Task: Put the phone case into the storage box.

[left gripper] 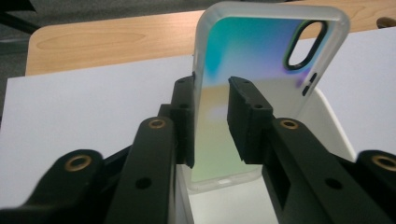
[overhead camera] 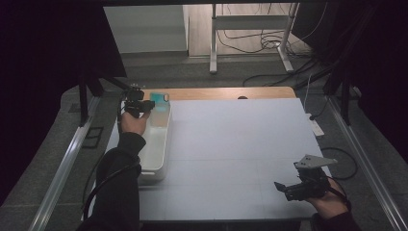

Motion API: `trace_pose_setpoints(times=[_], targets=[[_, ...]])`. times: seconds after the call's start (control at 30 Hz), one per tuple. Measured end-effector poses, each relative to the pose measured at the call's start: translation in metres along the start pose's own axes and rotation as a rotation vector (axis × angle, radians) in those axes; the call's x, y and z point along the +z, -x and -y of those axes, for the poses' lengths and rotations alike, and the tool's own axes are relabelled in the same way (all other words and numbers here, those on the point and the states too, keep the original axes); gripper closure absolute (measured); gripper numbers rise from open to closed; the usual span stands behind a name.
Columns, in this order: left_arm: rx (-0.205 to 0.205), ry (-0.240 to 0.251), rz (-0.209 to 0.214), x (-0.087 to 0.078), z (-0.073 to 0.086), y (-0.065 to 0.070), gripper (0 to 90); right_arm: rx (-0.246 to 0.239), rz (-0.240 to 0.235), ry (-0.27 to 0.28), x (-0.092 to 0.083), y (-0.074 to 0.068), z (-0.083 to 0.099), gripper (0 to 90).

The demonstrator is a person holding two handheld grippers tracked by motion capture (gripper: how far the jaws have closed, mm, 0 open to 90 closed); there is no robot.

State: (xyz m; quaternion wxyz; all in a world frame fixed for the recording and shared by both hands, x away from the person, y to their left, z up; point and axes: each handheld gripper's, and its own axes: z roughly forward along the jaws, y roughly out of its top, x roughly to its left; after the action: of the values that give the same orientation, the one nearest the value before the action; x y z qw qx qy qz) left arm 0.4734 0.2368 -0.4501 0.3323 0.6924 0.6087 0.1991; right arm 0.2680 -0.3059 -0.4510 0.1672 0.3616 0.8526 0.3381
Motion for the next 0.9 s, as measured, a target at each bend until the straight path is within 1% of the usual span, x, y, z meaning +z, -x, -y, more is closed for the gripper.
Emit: trace_pose_setpoints(times=[0.07,0.17,0.23,0.27,0.37,0.43,0.5,0.53,0.57,0.6,0.67,0.73,0.8,0.83,0.9], targets=[[0.010,0.007,0.004,-0.002,0.000,0.001,66.4,0.000,0.000,0.000,0.000,0.000,0.000,0.5],[0.029,0.027,0.028,-0.005,0.001,0.002,60.9,0.001,0.000,-0.001,0.000,0.000,0.000,0.5],[0.031,0.038,0.039,-0.008,0.003,0.002,59.8,0.001,-0.001,-0.003,0.000,0.000,0.000,0.5],[0.025,0.045,0.045,-0.009,0.003,0.002,58.6,0.000,-0.001,-0.004,0.000,0.000,0.000,0.5],[0.026,0.051,0.067,-0.012,0.004,0.003,54.1,-0.002,-0.001,-0.007,0.001,0.000,0.000,0.5],[0.029,0.046,0.081,-0.014,0.005,0.004,49.6,-0.003,-0.001,-0.010,0.001,0.000,0.000,0.5],[0.032,0.042,0.086,-0.014,0.005,0.005,45.8,-0.005,-0.001,-0.012,0.001,0.000,0.000,0.5],[0.029,0.040,0.098,-0.015,0.006,0.007,43.9,-0.005,-0.001,-0.013,0.001,0.000,0.000,0.5],[0.029,0.040,0.098,-0.015,0.006,0.007,42.1,-0.005,-0.001,-0.013,0.001,0.000,0.000,0.5],[0.020,0.033,0.116,-0.015,0.007,0.007,42.1,-0.006,-0.001,-0.013,0.001,0.000,0.000,0.5],[0.027,0.030,0.125,-0.016,0.008,0.007,39.4,-0.005,-0.001,-0.014,0.001,-0.001,-0.001,0.5],[0.019,0.030,0.139,-0.017,0.010,0.008,37.0,-0.006,-0.001,-0.013,0.001,0.000,0.000,0.5],[0.025,0.033,0.155,-0.018,0.012,0.007,34.6,-0.004,-0.001,-0.015,0.001,0.000,-0.001,0.5],[0.018,0.032,0.162,-0.018,0.013,0.008,33.4,-0.004,-0.002,-0.015,0.002,0.000,-0.001,0.5],[0.025,0.027,0.174,-0.019,0.014,0.008,31.6,-0.003,-0.002,-0.016,0.002,0.000,-0.001,0.5]])
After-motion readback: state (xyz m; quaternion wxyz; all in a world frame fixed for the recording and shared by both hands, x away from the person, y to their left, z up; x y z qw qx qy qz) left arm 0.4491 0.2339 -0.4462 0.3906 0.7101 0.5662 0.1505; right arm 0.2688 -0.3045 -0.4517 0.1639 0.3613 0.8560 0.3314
